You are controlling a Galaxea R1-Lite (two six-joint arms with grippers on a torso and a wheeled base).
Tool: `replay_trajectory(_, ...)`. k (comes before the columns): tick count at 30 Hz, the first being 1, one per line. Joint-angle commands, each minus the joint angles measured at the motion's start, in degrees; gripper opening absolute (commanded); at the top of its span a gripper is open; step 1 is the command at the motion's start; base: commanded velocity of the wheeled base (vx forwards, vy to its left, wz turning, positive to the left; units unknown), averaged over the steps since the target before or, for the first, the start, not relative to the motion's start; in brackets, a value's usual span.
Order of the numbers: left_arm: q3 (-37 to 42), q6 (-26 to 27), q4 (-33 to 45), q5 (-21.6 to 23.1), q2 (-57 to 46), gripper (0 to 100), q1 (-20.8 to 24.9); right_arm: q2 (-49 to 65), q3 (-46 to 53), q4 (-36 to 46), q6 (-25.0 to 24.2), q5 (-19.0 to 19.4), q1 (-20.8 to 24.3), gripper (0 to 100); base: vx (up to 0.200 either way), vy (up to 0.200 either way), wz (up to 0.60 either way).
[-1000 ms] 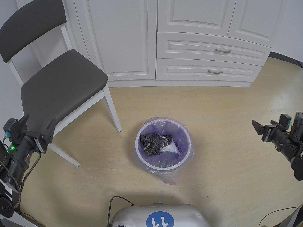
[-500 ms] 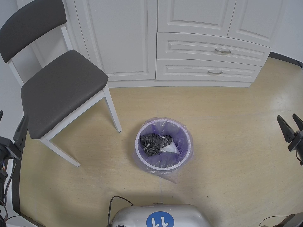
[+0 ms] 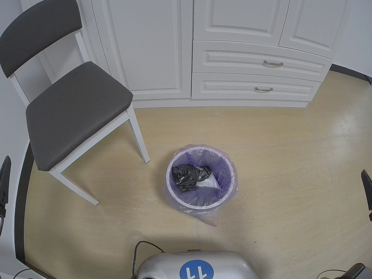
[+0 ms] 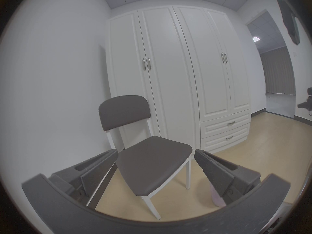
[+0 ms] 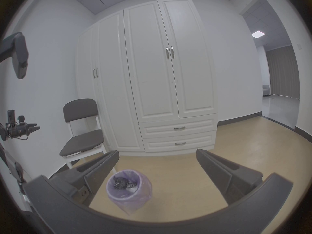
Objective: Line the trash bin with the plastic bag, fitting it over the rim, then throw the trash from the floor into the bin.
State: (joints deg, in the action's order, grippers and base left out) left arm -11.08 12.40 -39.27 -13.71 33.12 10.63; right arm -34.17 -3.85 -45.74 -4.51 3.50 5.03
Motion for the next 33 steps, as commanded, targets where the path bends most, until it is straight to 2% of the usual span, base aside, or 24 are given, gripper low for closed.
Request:
replay_trajectory(1,-1.0,0.1,5.5,0.0,-10.6,100,-1.4,24.5,-4.8,20.1,-0.1,1.5,0.2,100,0.000,0.000,0.00)
replay_trajectory(2,-1.0,0.1,5.5,0.0,-10.6,100,-1.4,24.5,-4.8,20.1,-0.1,1.5,0.2,100,0.000,0.000,0.00)
replay_trajectory(3,-0.9,0.0,6.3,0.0,-12.0,100,-1.6,28.4,-5.9,24.7,-0.1,1.5,0.2,100,0.000,0.000,0.00)
replay_trajectory(9,-0.5,0.0,9.6,0.1,-16.4,100,-3.1,30.8,-4.9,25.5,-3.8,1.6,-3.7,100,0.000,0.000,0.00)
replay_trajectory(12,-0.5,0.0,13.2,0.4,-19.6,100,-4.6,34.1,-4.1,25.7,-4.9,3.5,-4.8,100,0.000,0.000,0.00)
replay_trajectory(17,0.0,-0.4,17.6,3.8,-24.7,100,-6.8,34.2,-2.7,25.6,-5.6,3.4,-4.9,100,0.000,0.000,0.00)
replay_trajectory(23,1.2,-0.9,22.9,4.3,-29.5,100,-9.2,34.2,-1.1,25.3,-5.9,3.3,-4.9,100,0.000,0.000,0.00)
replay_trajectory(30,5.2,-2.2,23.8,6.3,-32.9,100,-10.5,34.2,0.0,24.9,-5.3,2.6,-4.9,100,0.000,0.000,0.00)
replay_trajectory(33,6.4,-4.5,23.4,6.4,-32.9,100,-10.5,34.2,0.9,24.9,-5.1,1.5,-4.9,100,0.000,0.000,0.00)
